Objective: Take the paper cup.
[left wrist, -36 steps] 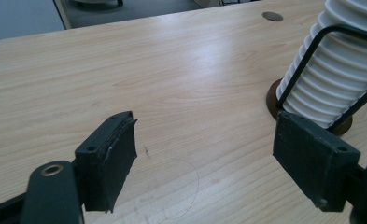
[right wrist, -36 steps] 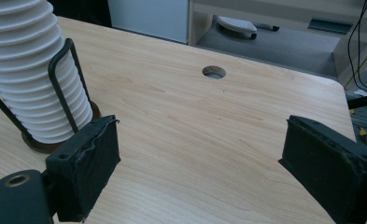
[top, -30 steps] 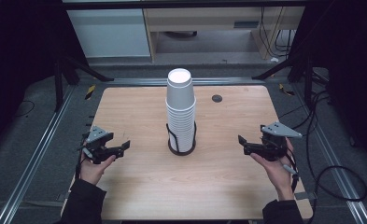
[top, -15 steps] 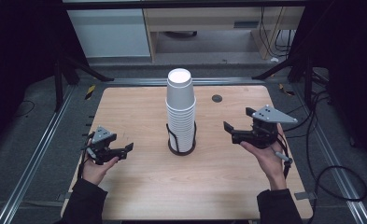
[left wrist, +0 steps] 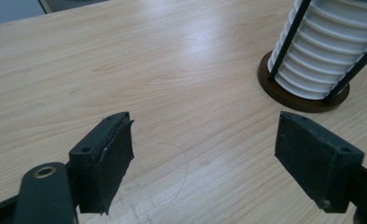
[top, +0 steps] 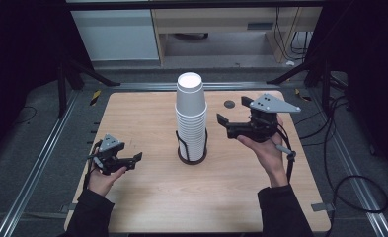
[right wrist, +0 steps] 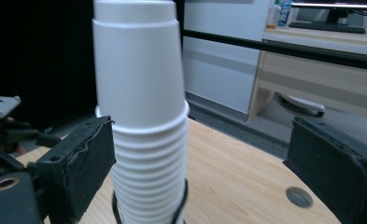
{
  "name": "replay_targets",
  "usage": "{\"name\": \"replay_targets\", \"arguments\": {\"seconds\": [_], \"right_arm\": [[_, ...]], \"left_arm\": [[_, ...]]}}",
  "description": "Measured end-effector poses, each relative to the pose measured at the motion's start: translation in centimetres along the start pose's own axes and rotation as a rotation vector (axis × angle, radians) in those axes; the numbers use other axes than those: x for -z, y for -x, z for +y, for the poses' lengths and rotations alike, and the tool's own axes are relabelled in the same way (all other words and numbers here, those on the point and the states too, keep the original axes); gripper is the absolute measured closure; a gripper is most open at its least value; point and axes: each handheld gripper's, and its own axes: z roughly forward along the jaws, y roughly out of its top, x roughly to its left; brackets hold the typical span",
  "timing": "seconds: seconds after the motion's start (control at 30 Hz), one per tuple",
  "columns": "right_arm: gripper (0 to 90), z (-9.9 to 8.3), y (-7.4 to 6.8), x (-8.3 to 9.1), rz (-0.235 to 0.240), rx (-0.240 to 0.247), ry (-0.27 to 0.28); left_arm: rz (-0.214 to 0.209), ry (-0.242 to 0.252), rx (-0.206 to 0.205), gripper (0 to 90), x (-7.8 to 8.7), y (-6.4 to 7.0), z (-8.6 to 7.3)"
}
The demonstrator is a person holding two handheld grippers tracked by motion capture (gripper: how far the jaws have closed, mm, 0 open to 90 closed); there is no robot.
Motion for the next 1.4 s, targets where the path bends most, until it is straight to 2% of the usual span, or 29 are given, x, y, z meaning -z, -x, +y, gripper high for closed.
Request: {"name": "replay_targets", "arguments": {"seconds": [0.3, 0.5, 0.67, 0.83, 1.0, 1.4], "right_arm": [[6.5, 1.9, -1.8, -2.6, 0.051, -0.001, 0.021], [6.0, 2.4, -2.3, -4.3, 0.08, -0.025, 0.027], [5.8, 2.6, -2.6, -5.9, 0.1, -0.019, 0.018], [5.6, 2.5, -2.8, -7.6, 0.096, -0.016, -0.008], [5.2, 2.5, -3.3, -8.8, 0.1, -0.01, -0.008], [5.2, 1.6, -3.5, -11.2, 0.083, -0.02, -0.032]], "left_arm": [[-0.001, -0.002, 0.004, 18.6, -0.1, 0.0, 0.0], [-0.004, -0.002, 0.006, 18.6, -0.1, 0.0, 0.0], [-0.007, -0.007, 0.005, 18.6, -0.1, -0.1, -0.1], [-0.012, -0.006, 0.007, 18.5, -0.1, -0.1, -0.1], [-0.012, -0.007, 0.011, 18.6, -0.1, -0.1, -0.1], [-0.012, -0.01, 0.008, 18.5, -0.2, 0.0, -0.1]]}}
